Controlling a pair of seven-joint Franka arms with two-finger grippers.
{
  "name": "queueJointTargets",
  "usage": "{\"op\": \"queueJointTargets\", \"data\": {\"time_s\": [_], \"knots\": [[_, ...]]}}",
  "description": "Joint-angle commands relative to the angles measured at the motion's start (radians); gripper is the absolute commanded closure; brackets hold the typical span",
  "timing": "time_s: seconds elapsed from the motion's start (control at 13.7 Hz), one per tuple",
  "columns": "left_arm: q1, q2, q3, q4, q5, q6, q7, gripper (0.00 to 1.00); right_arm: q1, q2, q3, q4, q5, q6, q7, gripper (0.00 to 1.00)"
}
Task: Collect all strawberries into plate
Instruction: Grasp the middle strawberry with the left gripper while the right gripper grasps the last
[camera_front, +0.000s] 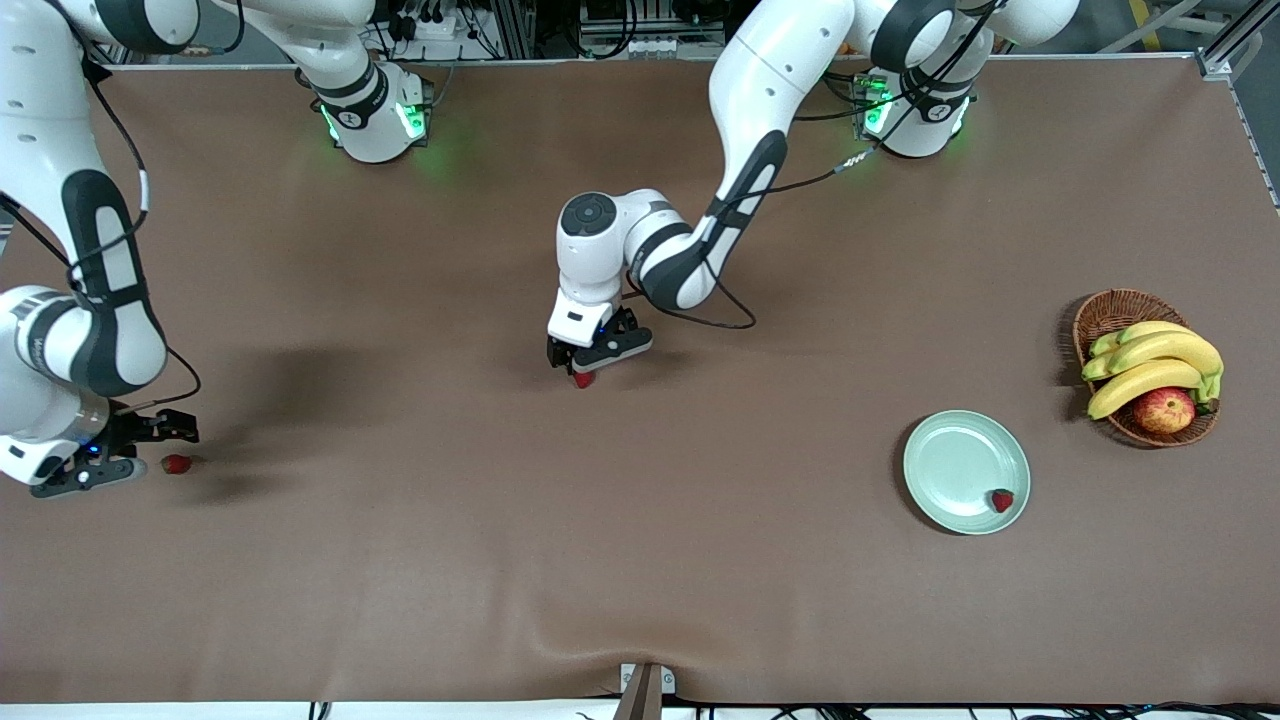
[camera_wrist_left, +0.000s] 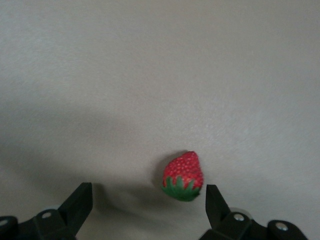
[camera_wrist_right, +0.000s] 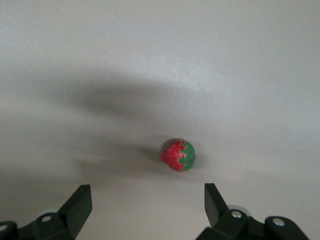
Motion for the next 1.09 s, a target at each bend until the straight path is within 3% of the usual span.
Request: {"op": "queueJointTargets", "data": {"time_s": [0.0,0.29,0.8,0.95,1.02], "knots": [[-0.013,0.031,0.019,0.037,0.059,0.025,0.006,0.0,-0.015,0.027,0.022,0.013,-0.014,0.071,-0.062,0.0],[-0.014,0.031,0.02,0.043,0.113,0.036,0.004,0.0,-0.019,0.055,0.022,0.015,-0.016,0.166,-0.114,0.0],[-0.023,0.033,0.034,0.046,0.116,0.073,0.004,0.01,-0.068,0.095,0.042,0.018,-0.011,0.171,-0.117,0.0],[-0.023,0.042,0.033,0.046,0.116,0.073,0.004,0.74,-0.07,0.11,0.046,0.036,-0.013,0.169,-0.115,0.0],[-0.023,0.043,0.033,0.046,0.116,0.073,0.004,1.0,-0.071,0.113,0.046,0.038,-0.013,0.169,-0.117,0.01]]}}
